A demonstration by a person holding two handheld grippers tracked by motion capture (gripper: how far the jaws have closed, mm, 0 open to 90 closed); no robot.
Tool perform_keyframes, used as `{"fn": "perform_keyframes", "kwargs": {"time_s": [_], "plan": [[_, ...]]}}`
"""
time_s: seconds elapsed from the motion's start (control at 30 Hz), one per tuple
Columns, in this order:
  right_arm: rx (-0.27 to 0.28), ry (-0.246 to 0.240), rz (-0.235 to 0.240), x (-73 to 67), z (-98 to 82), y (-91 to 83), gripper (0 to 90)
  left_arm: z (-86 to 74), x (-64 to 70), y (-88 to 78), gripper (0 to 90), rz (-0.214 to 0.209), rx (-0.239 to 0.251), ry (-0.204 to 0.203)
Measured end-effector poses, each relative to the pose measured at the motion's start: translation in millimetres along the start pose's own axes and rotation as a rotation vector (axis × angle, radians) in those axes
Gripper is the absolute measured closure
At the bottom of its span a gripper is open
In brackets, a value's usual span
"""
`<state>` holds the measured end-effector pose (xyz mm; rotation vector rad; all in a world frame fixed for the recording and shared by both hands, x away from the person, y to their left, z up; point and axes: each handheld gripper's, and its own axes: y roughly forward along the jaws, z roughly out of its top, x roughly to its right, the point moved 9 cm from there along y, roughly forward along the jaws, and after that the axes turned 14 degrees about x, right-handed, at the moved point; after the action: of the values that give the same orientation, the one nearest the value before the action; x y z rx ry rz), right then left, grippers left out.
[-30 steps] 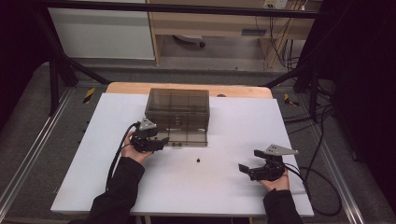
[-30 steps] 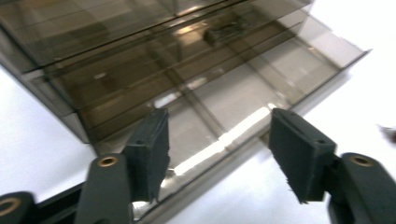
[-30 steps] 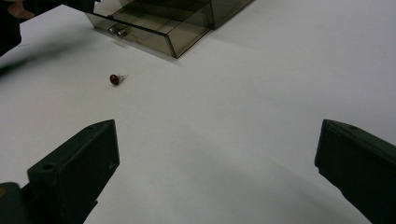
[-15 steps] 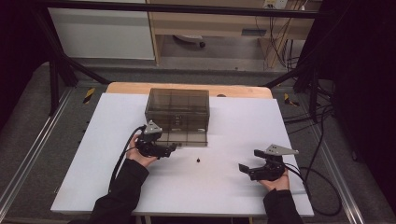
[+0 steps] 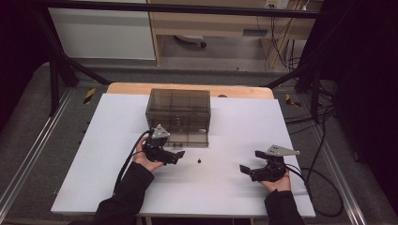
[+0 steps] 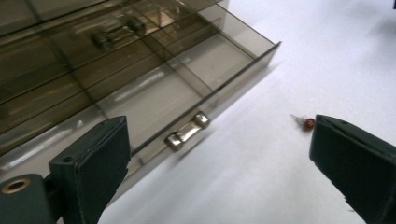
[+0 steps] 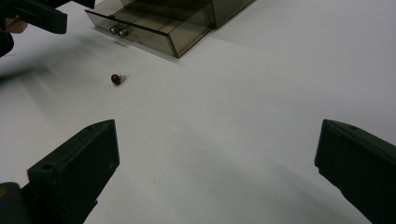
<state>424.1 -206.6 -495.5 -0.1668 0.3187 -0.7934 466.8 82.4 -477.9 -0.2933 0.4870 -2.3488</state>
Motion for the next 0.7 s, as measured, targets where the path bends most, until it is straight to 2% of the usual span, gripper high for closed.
{"fn": "perform_keyframes", "kwargs": {"time_s": [0.47,0.7], "plan": [[-0.002,0.002,0.001,-0.3,-0.4,0.3,0.6,-5.8,28.2,11.2,4.2,-0.057,-0.04,0.037],[0.0,0.0,0.0,-0.1,0.0,0.1,0.5,-10.3,37.0,16.5,4.5,-0.074,-0.061,0.045]]}}
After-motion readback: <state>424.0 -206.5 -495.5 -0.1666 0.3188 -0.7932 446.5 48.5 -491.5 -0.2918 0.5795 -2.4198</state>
